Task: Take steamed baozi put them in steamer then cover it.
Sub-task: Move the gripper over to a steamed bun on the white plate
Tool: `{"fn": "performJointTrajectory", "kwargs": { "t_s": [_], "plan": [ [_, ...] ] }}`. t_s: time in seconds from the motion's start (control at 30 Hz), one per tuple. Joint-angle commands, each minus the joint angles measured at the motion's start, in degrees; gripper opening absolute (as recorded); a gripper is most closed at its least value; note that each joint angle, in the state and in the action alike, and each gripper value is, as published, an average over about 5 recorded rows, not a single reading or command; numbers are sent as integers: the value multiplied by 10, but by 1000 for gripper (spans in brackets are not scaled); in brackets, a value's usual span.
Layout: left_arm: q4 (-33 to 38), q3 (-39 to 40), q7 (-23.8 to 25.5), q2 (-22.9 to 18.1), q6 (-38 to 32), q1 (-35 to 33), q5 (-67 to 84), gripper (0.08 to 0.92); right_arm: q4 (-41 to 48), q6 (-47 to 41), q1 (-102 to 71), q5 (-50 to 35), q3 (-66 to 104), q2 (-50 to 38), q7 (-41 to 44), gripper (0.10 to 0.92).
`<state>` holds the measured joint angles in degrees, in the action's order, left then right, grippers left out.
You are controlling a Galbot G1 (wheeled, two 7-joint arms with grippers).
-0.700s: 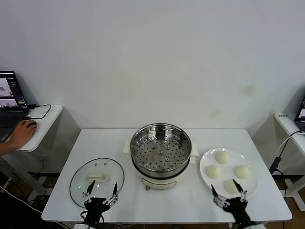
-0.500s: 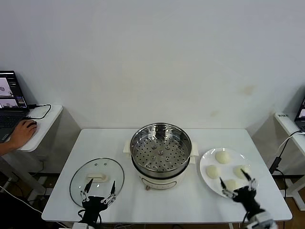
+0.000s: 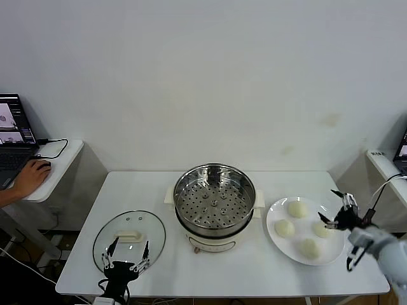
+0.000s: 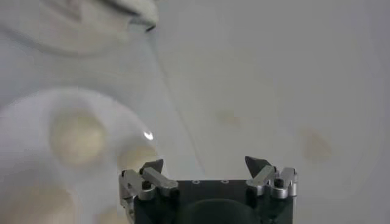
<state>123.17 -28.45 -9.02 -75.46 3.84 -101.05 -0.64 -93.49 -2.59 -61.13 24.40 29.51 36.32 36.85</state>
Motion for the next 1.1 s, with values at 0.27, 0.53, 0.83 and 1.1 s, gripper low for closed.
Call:
{"fn": "performJointTrajectory", "kwargs": {
  "t_s": [0.27, 0.53, 0.83, 1.1],
  "plan": [
    [1, -14, -1, 1, -14, -4, -17, 823, 224, 43, 377, 13, -361, -75, 197, 822],
    [-1, -20, 0, 0, -13, -3, -17, 823, 303, 62, 489, -28, -502, -17, 250, 823],
    [-3, -30, 2, 4, -13, -5, -15, 823, 356, 45, 520, -42, -556, 52, 233, 823],
    [-4, -34, 3, 6, -14, -5, -15, 823, 378, 31, 522, -36, -565, 88, 227, 823]
  ]
}}
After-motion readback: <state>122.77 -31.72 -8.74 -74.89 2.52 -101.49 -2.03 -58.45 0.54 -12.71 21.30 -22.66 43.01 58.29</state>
